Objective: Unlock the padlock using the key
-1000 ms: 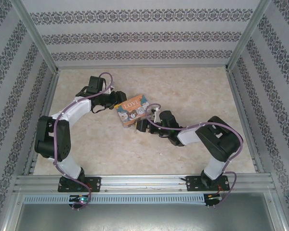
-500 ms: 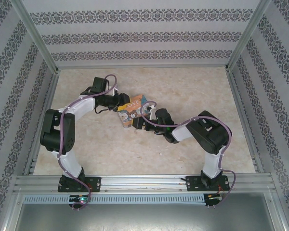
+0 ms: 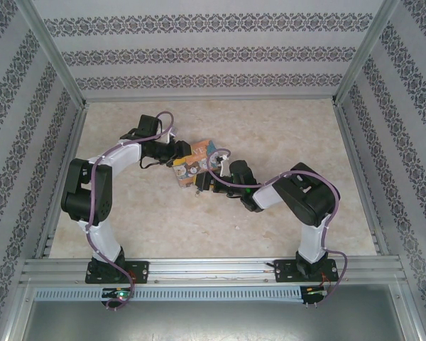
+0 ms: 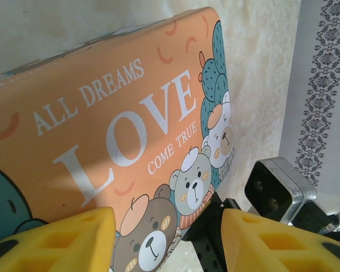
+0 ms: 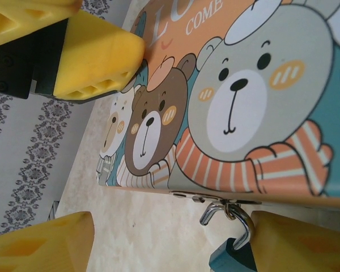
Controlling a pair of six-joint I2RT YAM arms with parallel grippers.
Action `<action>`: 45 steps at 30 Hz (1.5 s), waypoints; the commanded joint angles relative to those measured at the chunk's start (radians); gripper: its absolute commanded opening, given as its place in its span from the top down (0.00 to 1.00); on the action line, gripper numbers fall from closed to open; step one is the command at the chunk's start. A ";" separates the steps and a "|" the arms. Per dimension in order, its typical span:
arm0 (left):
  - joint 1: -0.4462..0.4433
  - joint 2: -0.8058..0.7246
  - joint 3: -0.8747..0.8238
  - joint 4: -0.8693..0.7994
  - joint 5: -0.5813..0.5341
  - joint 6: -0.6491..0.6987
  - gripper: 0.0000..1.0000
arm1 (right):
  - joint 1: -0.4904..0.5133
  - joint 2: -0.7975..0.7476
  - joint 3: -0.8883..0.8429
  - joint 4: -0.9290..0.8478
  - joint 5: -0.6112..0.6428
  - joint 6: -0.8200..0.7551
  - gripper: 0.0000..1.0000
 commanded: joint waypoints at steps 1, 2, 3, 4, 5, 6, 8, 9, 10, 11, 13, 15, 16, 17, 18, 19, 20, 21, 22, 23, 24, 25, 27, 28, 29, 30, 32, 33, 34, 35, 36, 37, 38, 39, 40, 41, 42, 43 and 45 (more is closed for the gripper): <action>-0.010 0.001 0.006 -0.056 -0.023 0.035 0.48 | 0.003 0.017 -0.002 0.058 -0.037 0.004 0.31; -0.011 0.003 0.005 -0.056 -0.022 0.035 0.48 | 0.003 0.020 0.001 0.051 -0.040 0.007 0.33; -0.011 0.006 0.006 -0.055 -0.024 0.035 0.48 | 0.004 0.025 0.004 0.049 -0.044 0.009 0.35; -0.011 0.007 0.006 -0.055 -0.025 0.034 0.48 | 0.003 0.029 0.005 0.049 -0.045 0.011 0.36; -0.013 0.007 0.009 -0.055 -0.024 0.033 0.48 | 0.006 0.035 0.006 0.048 -0.044 0.014 0.39; -0.012 0.005 0.009 -0.055 -0.024 0.033 0.48 | 0.006 0.039 0.006 0.048 -0.041 0.021 0.41; -0.014 0.001 0.008 -0.054 -0.026 0.033 0.48 | 0.009 0.043 0.006 0.047 -0.035 0.024 0.44; -0.015 0.000 0.009 -0.054 -0.028 0.033 0.48 | 0.011 0.044 0.006 0.045 -0.031 0.023 0.46; -0.015 0.000 0.006 -0.054 -0.028 0.033 0.48 | 0.012 0.044 0.006 0.042 -0.028 0.022 0.47; -0.015 0.000 0.006 -0.054 -0.027 0.033 0.48 | 0.012 0.044 0.006 0.039 -0.025 0.022 0.49; -0.017 0.003 0.004 -0.054 -0.028 0.033 0.48 | 0.012 0.043 0.004 0.034 -0.021 0.018 0.52; -0.017 0.002 0.003 -0.053 -0.031 0.032 0.48 | 0.013 0.044 0.004 0.030 -0.019 0.016 0.55; -0.019 0.004 0.002 -0.053 -0.031 0.032 0.48 | 0.012 0.045 0.006 0.029 -0.020 0.016 0.57; -0.018 0.004 0.001 -0.053 -0.030 0.033 0.48 | 0.012 0.045 0.006 0.029 -0.021 0.017 0.58; -0.019 0.004 0.001 -0.051 -0.031 0.032 0.48 | 0.013 0.045 0.007 0.028 -0.021 0.016 0.60; -0.018 0.005 0.003 -0.051 -0.030 0.032 0.48 | 0.012 0.045 0.007 0.028 -0.021 0.016 0.61; -0.019 0.007 0.003 -0.051 -0.031 0.032 0.48 | 0.013 0.045 0.007 0.026 -0.019 0.016 0.62; -0.019 0.008 0.003 -0.051 -0.031 0.032 0.48 | 0.013 0.044 0.007 0.024 -0.019 0.015 0.64; -0.019 0.008 0.005 -0.051 -0.031 0.032 0.48 | 0.013 0.044 0.007 0.021 -0.019 0.013 0.65; -0.019 0.009 0.005 -0.051 -0.031 0.032 0.48 | 0.013 0.042 0.007 0.018 -0.019 0.012 0.67; -0.019 0.009 0.006 -0.051 -0.031 0.032 0.48 | 0.013 0.042 0.007 0.016 -0.019 0.012 0.68; -0.018 0.009 0.006 -0.051 -0.031 0.032 0.48 | 0.013 0.042 0.007 0.014 -0.021 0.010 0.70; -0.019 0.010 0.006 -0.051 -0.031 0.033 0.48 | 0.013 0.042 0.007 0.013 -0.021 0.011 0.75; -0.019 0.011 0.006 -0.052 -0.031 0.033 0.48 | 0.012 0.042 0.007 0.012 -0.021 0.011 0.77; -0.018 0.012 0.007 -0.054 -0.031 0.035 0.48 | 0.013 0.042 0.008 0.010 -0.020 0.012 0.79; -0.019 0.011 0.006 -0.055 -0.032 0.036 0.48 | 0.013 0.042 0.008 0.008 -0.018 0.012 0.81; -0.019 0.012 0.007 -0.060 -0.034 0.039 0.48 | 0.013 0.041 0.007 0.003 -0.013 0.014 0.85; -0.021 0.012 0.007 -0.061 -0.034 0.040 0.49 | 0.012 0.041 0.007 0.000 -0.012 0.013 0.86; -0.020 0.012 0.006 -0.062 -0.034 0.041 0.48 | 0.013 0.039 0.007 -0.002 -0.009 0.014 0.88; -0.020 0.012 0.006 -0.062 -0.033 0.041 0.49 | 0.013 0.038 0.007 -0.004 -0.006 0.015 0.89; -0.021 0.013 0.005 -0.063 -0.034 0.041 0.48 | 0.012 0.037 0.006 -0.006 -0.002 0.016 0.91; -0.021 0.011 0.004 -0.063 -0.036 0.041 0.48 | 0.013 0.036 0.004 -0.004 0.002 0.018 0.93; -0.020 0.012 0.003 -0.063 -0.037 0.040 0.49 | 0.011 0.036 0.004 -0.004 0.006 0.022 0.95; -0.022 0.010 0.002 -0.064 -0.037 0.042 0.48 | 0.012 0.034 0.003 -0.003 0.011 0.023 0.97; -0.021 0.009 0.000 -0.065 -0.037 0.042 0.48 | 0.011 0.033 0.002 -0.001 0.015 0.027 0.98; -0.023 0.007 -0.003 -0.067 -0.038 0.044 0.48 | 0.011 0.031 0.000 0.000 0.019 0.028 0.99; -0.023 0.005 -0.005 -0.070 -0.040 0.047 0.48 | 0.011 0.027 -0.004 0.004 0.024 0.028 1.00; -0.024 0.004 -0.008 -0.071 -0.041 0.049 0.48 | 0.010 0.023 -0.008 0.006 0.031 0.031 1.00; -0.025 -0.001 -0.015 -0.077 -0.048 0.054 0.48 | 0.010 0.014 -0.019 0.013 0.051 0.034 1.00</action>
